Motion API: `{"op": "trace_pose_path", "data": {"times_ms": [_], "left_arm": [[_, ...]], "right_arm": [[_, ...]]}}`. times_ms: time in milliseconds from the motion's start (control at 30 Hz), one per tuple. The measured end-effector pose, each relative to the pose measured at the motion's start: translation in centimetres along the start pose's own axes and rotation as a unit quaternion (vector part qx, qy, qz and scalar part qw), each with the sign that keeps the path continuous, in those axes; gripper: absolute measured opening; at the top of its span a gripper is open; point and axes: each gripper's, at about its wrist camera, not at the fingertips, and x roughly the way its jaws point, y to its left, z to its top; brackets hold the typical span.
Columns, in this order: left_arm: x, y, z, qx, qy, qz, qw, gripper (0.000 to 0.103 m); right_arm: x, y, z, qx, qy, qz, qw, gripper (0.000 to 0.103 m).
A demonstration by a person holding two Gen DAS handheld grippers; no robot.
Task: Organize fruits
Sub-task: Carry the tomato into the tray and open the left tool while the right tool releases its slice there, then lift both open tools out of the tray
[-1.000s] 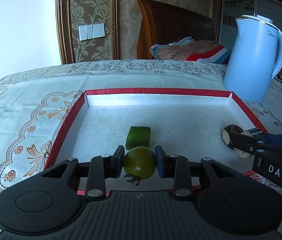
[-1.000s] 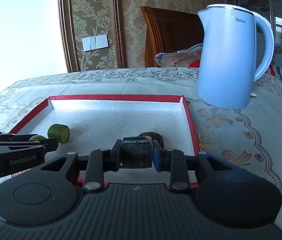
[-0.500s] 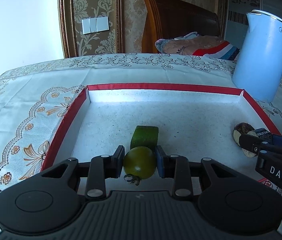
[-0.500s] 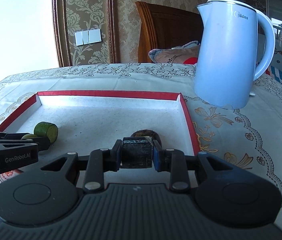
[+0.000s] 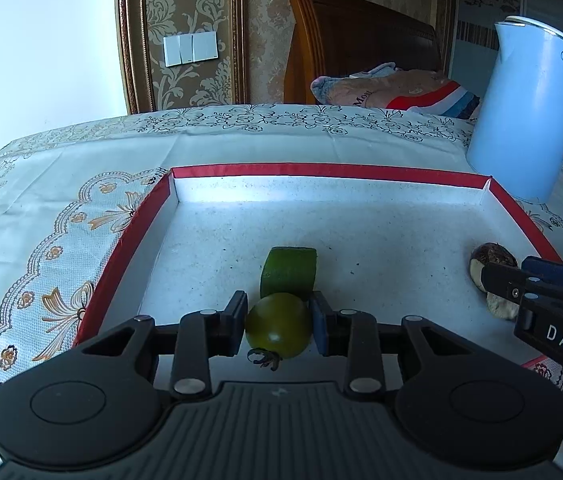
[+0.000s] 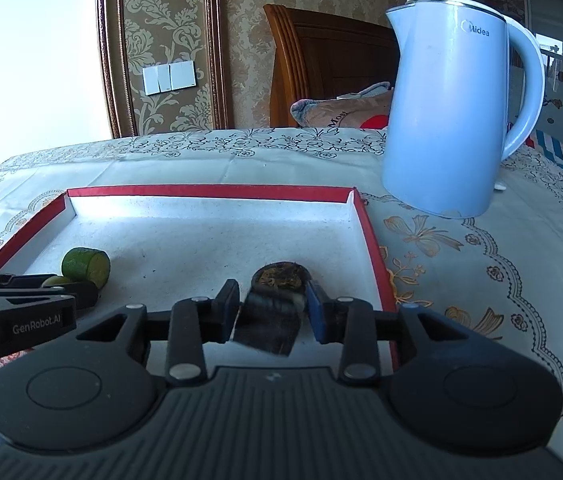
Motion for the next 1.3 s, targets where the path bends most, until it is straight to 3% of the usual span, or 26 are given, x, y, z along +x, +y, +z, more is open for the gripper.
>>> {"op": "trace_pose_path", "data": {"times_ms": [100,233,333,433,500,600,900,1133,1200,1300], "left_arm": [[0.0,0.2,0.0,-0.006,-0.001,0.008,0.9999,0.045],[-0.1,0.7,0.1,-0.019,-0.003,0.007,0.9998,0.048],[-0.4,0.9,0.0,-0.022,-0.011,0.014,0.9996,0.054],[-0.8,1.1,-0.1,-0.024,-0.017,0.013,0.9995,0.055],[-1.0,1.3,-0.1,-0.028,-0.019,0.011,0.9994,0.061],[-1.5,1.6,-0.3,-0.032,-0.025,0.009,0.9991,0.067],[-4.2,3.1,-1.7,-0.052,-0.043,0.001,0.9977,0.068],[-7.2,3.9,-3.7,-0.052,-0.069,0.006,0.9962,0.068],[-7.8,4.2,-4.4,-0.052,-0.075,0.015,0.9957,0.074],[-8.3,4.7,-5.5,-0.055,-0.066,0.008,0.9963,0.075]], "right_arm": [[0.1,-0.6,0.1,0.016,-0.001,0.001,1.000,0.051],[-0.1,-1.2,0.2,0.030,-0.007,0.000,1.000,0.065],[-0.3,-1.3,0.2,0.032,-0.013,-0.003,0.999,0.067],[-0.5,-1.4,0.0,0.035,-0.017,-0.008,0.999,0.073],[-0.7,-1.6,-0.1,0.036,-0.021,-0.013,0.999,0.079],[-1.1,-2.0,-0.2,0.047,-0.027,-0.005,0.998,0.080],[-4.0,-3.1,-1.1,0.057,-0.067,0.000,0.996,0.089],[-6.2,-3.6,-3.1,0.049,-0.071,-0.005,0.996,0.090],[-7.0,-3.8,-3.6,0.047,-0.077,-0.005,0.996,0.090],[-8.0,-4.2,-4.2,0.051,-0.082,-0.006,0.995,0.091]]}}
